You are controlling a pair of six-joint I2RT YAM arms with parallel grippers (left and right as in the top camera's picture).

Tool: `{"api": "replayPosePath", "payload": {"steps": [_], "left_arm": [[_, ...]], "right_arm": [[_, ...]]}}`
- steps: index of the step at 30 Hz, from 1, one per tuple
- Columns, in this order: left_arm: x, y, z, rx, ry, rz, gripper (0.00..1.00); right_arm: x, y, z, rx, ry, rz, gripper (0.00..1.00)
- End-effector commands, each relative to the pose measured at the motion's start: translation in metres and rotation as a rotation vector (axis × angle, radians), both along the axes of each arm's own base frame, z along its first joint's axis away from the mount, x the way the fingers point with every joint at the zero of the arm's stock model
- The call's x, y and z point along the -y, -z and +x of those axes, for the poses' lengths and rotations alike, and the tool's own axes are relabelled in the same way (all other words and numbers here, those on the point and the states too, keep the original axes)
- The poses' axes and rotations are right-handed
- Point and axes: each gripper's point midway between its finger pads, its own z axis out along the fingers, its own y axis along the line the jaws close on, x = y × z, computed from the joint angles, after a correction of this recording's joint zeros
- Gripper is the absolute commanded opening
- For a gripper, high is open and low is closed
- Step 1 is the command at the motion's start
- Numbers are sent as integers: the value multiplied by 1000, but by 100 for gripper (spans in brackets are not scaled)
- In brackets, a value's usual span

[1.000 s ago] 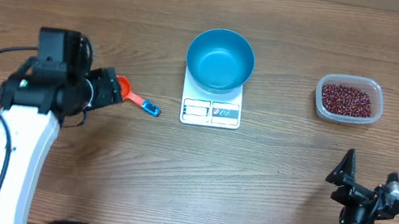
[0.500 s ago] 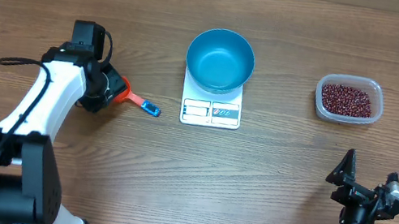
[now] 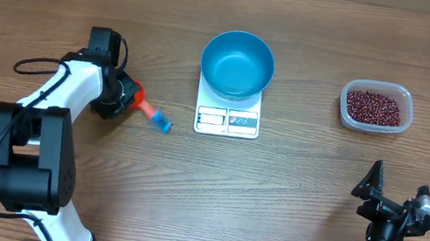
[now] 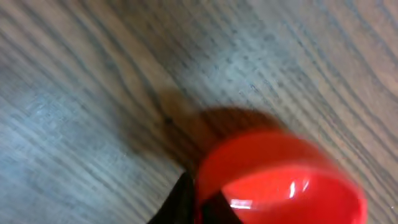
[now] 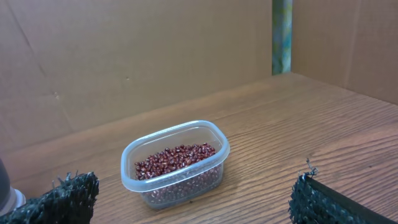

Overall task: Scoop item into bowl and weigh 150g on scale
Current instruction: 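Reach the left gripper to the red scoop and grasp its cup, then lift the scoop with the left gripper and bring the right gripper toward its handle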

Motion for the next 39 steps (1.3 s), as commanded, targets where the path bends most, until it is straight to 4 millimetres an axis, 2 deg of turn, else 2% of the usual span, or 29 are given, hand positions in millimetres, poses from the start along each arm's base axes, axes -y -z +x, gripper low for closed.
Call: {"api": "replayPosePath", "payload": {"steps": [1,8,10,13,16,20,23,24,27,30,34,37,38,39], "left_arm": [[-5,-4,15,48,-24,11,4],[-1,-10,25,89,-4,-10,4],[6,-17,27,105,21,-44,4],[14,-39,26,130,22,-93,4],[13,-72,17,148,-51,-127,4],[21,-125,7,249,-40,-190,4],[33,-164,2,350,11,-248,4],[40,-183,-2,407,78,-259,4],[48,-204,-10,470,167,-266,4],[49,-208,-19,463,169,-269,4],[50,-200,-32,396,158,-280,4],[51,-195,-40,357,152,-285,4],[51,-193,-44,340,150,-287,4],[51,-192,-46,330,151,-288,4]], "right_arm": [[1,3,0,-3,8,-1,100],[1,3,0,-3,8,0,100],[1,3,0,-3,8,0,100],[1,3,0,-3,8,0,100],[1,3,0,-3,8,-1,100],[1,3,0,-3,8,-1,100],[1,3,0,-3,8,0,100],[1,3,0,-3,8,-1,100],[1,3,0,-3,8,0,100],[1,3,0,-3,8,0,100],[-21,3,5,14,-121,77,100],[-46,0,8,69,-250,392,100],[-65,-2,7,73,-351,563,100],[-79,-3,5,59,-424,660,100]]}}
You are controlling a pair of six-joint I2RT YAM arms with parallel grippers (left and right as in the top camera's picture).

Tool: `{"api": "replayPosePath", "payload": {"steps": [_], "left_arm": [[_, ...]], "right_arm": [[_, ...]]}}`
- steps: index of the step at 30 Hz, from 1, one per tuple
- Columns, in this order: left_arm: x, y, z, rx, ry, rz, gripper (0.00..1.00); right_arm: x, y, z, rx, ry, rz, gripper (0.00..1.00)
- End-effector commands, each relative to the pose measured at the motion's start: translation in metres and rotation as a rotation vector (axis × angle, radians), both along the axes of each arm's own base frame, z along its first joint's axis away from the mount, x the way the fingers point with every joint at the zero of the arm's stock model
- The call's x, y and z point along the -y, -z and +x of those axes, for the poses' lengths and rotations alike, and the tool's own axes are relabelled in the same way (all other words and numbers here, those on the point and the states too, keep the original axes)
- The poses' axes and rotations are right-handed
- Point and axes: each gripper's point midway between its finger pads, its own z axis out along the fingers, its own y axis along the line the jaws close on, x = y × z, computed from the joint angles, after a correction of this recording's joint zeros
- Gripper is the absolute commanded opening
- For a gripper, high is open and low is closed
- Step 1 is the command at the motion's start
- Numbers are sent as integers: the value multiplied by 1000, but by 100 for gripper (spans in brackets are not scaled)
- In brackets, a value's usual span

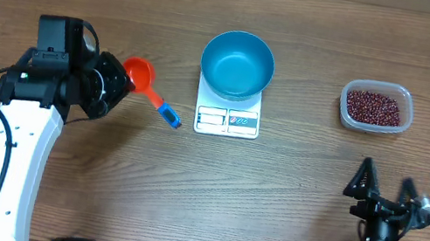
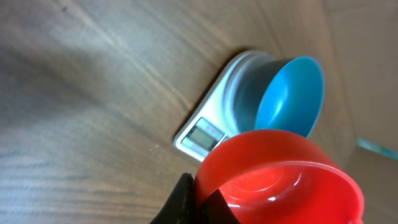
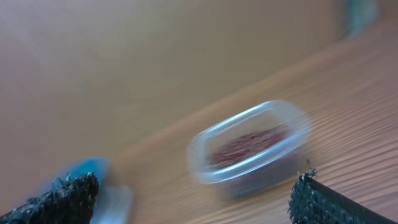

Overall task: Scoop item into bowl and weigh 150g on scale
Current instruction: 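Lift the scoop with the left gripper and bring the right gripper toward its handle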

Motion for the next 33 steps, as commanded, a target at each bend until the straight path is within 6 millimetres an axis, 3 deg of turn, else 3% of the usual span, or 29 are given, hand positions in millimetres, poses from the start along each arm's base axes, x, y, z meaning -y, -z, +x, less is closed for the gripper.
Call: {"api": "replayPosePath", "payload": {"steps": [1,4,8,12,14,22,33], "left_arm": [[3,-1,-12,-27,37,-4,4],[7,1,-18,-53,46,-23,4],[16,-3,-19,-45,83,-70,4],[20,-5,-20,-46,94,-91,4],[21,-4,-22,-51,98,-90,4],[29,-2,-30,-76,138,-98,4],[31,2,-40,-121,144,-102,4]], "right_arm": [[-80,-1,-8,-49,-438,595,100],[-102,-1,-17,-99,-570,650,100],[-102,-3,-17,-110,-566,746,100],[-103,-4,-18,-86,-581,633,100],[-109,-17,-21,-22,-644,472,100],[-110,-68,-31,14,-646,382,100],[-110,-80,-25,-348,-607,427,97]]}}
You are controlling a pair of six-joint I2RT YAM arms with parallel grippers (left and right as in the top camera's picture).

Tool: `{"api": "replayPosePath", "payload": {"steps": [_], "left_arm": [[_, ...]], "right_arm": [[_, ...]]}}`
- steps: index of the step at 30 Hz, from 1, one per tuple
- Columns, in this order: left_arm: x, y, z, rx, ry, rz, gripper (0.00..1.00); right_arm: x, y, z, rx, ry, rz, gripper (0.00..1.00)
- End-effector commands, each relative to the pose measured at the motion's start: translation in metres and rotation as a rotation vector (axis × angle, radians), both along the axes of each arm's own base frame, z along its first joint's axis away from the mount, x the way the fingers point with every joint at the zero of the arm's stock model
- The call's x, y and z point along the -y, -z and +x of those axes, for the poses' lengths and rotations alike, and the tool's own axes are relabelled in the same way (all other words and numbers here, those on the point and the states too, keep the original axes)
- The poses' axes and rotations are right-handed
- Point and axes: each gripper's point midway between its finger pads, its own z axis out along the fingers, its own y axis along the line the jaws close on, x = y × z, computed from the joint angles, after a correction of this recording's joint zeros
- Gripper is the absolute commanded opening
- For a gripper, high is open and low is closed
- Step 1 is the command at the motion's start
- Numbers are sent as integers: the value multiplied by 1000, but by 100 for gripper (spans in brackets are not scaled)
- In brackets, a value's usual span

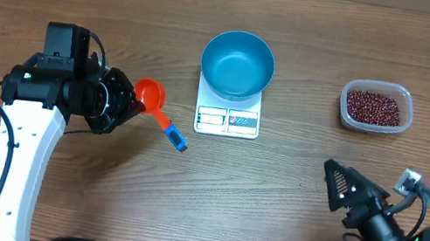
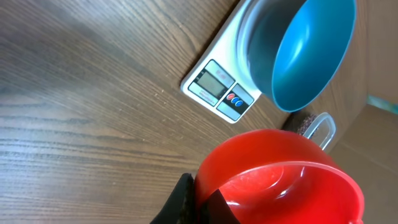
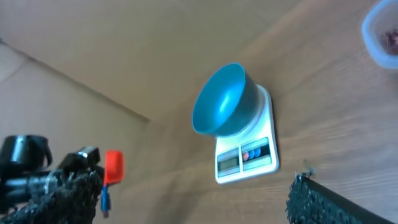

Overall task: Scoop item into bowl and weigh 150g on scale
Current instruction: 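Lift the scoop with the left gripper and bring the right gripper toward its handle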

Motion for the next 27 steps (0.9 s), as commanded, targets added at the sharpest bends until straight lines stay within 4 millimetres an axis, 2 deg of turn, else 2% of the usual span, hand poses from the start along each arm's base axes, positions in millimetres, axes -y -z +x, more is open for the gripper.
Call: {"api": "replayPosePath", "payload": {"steps": [1,3,5,7,10,14,20,22,27], "left_arm": [[5,-6,-4,13,35,-7,4],[6,-5,-6,-4,24,-14,4],[6,-4,-9,-36,-8,-28,4],[8,-3,-12,-71,-40,-43,4],[19,-3,-14,-132,-111,-74,4],[34,4,-20,-194,-179,-31,4],[59,11,-32,-274,-315,29,4],[65,13,-35,-281,-357,50,4],[79,13,-37,-296,-446,43,4]], "right_arm": [[-4,-20,2,-22,-67,-62,98],[-17,-30,-3,-40,-179,-53,100],[-39,-49,-14,20,-374,-5,100],[-51,-59,-20,53,-501,65,100],[-53,-40,-7,-28,-506,72,100],[-68,-27,1,-55,-565,43,99],[-97,-14,8,-102,-619,-2,74],[-106,-10,13,-143,-603,4,70],[-136,-8,20,-190,-602,28,70]]}}
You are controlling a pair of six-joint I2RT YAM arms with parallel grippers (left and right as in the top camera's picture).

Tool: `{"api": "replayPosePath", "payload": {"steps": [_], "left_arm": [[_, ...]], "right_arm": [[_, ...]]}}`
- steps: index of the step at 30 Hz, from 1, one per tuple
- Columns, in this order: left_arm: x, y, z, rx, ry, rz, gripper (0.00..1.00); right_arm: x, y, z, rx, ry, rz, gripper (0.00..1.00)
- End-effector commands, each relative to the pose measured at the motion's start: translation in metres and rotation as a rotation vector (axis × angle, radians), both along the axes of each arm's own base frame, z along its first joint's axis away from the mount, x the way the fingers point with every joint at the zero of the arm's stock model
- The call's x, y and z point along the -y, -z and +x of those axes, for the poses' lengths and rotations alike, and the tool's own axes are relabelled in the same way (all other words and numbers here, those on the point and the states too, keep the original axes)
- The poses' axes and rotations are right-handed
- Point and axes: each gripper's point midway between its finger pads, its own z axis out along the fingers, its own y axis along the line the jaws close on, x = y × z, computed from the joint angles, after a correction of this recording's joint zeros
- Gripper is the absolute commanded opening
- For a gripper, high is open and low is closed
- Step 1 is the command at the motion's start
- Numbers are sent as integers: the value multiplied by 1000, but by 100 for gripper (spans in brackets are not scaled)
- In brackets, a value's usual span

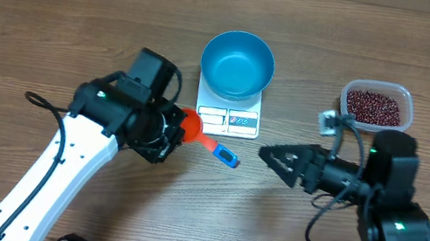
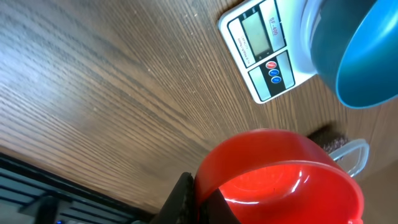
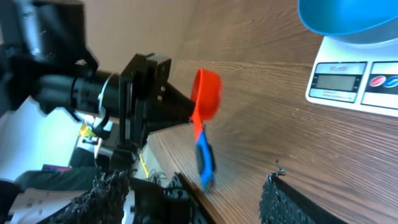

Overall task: Scoop item into bowl and weigh 150g on scale
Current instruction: 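Lift the scoop with the left gripper and bring the right gripper toward its handle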

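Note:
My left gripper (image 1: 173, 127) is shut on the cup end of a red scoop (image 1: 190, 126). Its blue-tipped handle (image 1: 225, 156) points right, held above the table just in front of the white scale (image 1: 228, 119). The empty blue bowl (image 1: 238, 63) stands on the scale. My right gripper (image 1: 277, 159) is open, pointing left, a short way right of the handle tip. In the right wrist view the scoop (image 3: 206, 93) hangs between and beyond the spread fingers (image 3: 292, 199). The red cup (image 2: 280, 177) fills the left wrist view and is empty.
A clear plastic tub of red beans (image 1: 375, 106) sits at the right rear of the wooden table (image 1: 56, 13), just behind my right arm. The scale's display and buttons (image 2: 264, 50) face the front edge.
My left arm has carried the scoop to the right, from left of the scale to just in front of it. My right arm has come from the front right corner to the table's middle, facing the handle.
At first my left gripper was down on the scoop on the table left of the scale, with the right arm parked at the front right. Then the scoop was lifted and further right. The right arm turned left, and now both grippers are close in front of the scale.

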Motion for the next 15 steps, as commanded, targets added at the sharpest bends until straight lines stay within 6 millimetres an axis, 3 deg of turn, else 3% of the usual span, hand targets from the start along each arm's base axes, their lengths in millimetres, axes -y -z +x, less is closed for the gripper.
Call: {"api": "replayPosePath", "payload": {"steps": [1,9,15], "left_arm": [[-1,-4,7,1,-182,20,4],[11,-14,25,81,-188,-34,4],[12,-14,25,81,-186,-37,5]], "right_arm": [[-17,4,8,-70,49,-3,70],[-56,22,11,-232,103,4,70],[-70,24,15,-202,86,4,68]]}}
